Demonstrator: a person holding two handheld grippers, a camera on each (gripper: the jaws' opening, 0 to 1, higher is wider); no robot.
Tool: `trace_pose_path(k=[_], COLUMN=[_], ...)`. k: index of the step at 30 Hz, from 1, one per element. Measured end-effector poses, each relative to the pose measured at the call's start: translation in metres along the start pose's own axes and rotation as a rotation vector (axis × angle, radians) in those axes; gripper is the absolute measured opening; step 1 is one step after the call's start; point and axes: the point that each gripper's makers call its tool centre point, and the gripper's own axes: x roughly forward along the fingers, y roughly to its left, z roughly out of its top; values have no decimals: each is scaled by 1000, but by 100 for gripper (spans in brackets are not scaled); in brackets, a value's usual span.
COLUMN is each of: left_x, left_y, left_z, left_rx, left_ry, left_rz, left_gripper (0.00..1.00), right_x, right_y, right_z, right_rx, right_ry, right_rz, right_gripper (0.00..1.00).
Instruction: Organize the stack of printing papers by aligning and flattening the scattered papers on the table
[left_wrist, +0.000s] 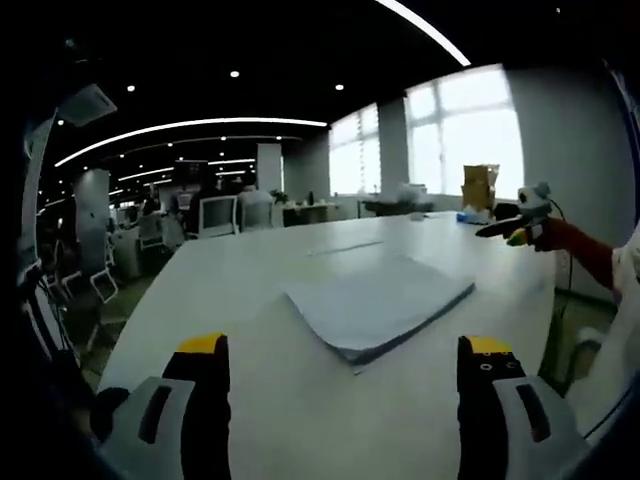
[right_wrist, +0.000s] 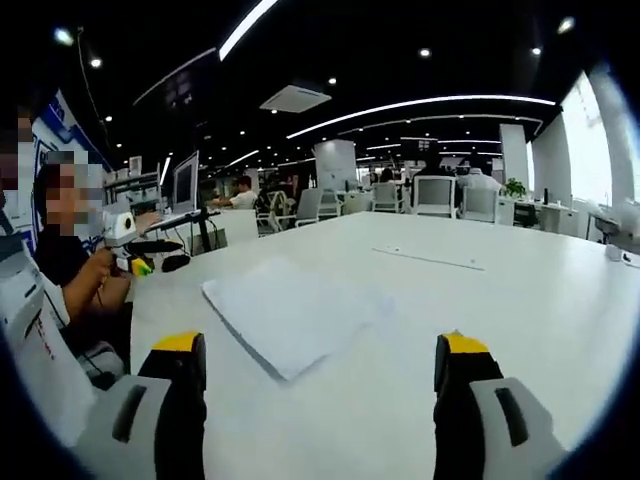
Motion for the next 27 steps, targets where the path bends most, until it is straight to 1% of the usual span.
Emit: trace_pose_path(k=[4,7,10,17,21,27], left_x=[-10,-17,-22,-25,-27,-28], left_y=[2,5,5,2,-1,-3], left_z=[0,1,3,-3,-3,-6], left_rx=[-4,8,7,12,1,-4], left_ry=[0,-2,-9,13,6,17], left_rz=[12,35,40,36,32,36], left_gripper=[97,97,97,97,97,97], right_x=[-13,-23,-30,-39,-42,-45], right_y=[-1,-1,-1,3,4,10], right_z=[-3,-3,-1,-5,-6,-7], right_rx=[6,6,3,6,8,-2], right_ry=[1,-3,-9,5,15,31], right_rz=[-22,-33,-43,-46,-48,-40], right_gripper=[90,90,90,90,90,90])
